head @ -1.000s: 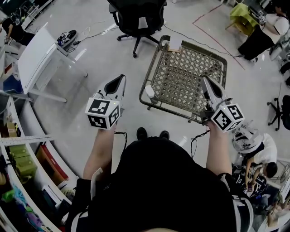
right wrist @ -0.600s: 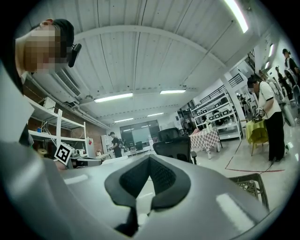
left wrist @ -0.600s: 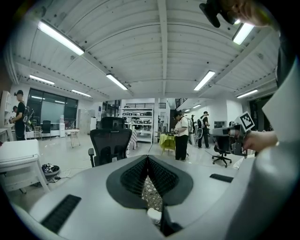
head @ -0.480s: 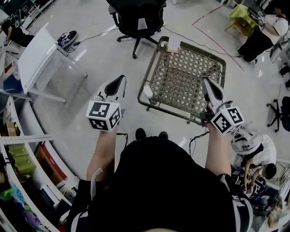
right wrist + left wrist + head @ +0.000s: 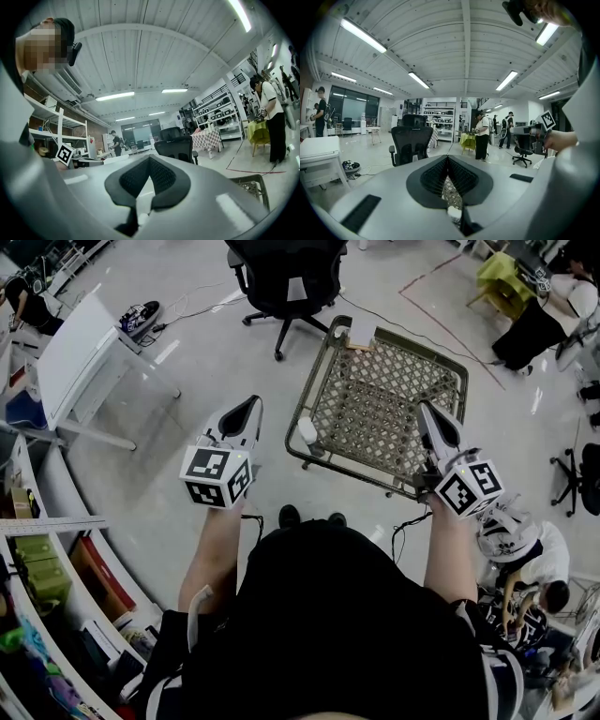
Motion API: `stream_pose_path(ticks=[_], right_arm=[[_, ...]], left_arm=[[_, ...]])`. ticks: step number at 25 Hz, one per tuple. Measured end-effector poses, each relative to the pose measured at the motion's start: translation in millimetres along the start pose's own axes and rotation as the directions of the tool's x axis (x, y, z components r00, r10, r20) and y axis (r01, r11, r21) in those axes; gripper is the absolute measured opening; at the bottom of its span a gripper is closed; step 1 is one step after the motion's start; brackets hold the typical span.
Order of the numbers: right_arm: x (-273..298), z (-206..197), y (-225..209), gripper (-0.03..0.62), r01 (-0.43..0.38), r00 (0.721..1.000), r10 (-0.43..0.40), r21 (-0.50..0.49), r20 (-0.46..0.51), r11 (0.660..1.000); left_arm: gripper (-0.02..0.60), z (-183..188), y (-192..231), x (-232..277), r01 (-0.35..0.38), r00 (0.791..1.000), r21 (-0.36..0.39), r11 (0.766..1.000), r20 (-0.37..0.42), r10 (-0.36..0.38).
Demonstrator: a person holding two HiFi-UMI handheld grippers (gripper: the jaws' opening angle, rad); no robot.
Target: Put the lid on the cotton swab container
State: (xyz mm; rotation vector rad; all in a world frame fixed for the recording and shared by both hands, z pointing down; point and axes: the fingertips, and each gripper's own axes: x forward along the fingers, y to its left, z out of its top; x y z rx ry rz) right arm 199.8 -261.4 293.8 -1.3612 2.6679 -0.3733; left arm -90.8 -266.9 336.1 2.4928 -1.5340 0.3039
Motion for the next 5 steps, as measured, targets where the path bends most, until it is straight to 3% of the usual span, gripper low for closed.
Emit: stream_pose_path(ticks=[5], right_arm=[[3.1,-2.0,2.4,0.008,-0.002,1.000,0.002,0.011,0.001,1.000]], left_arm=[[0.006,-1.1,4.3,-1.1,-0.007,1.000,0.009,1.000,0.001,0.007]])
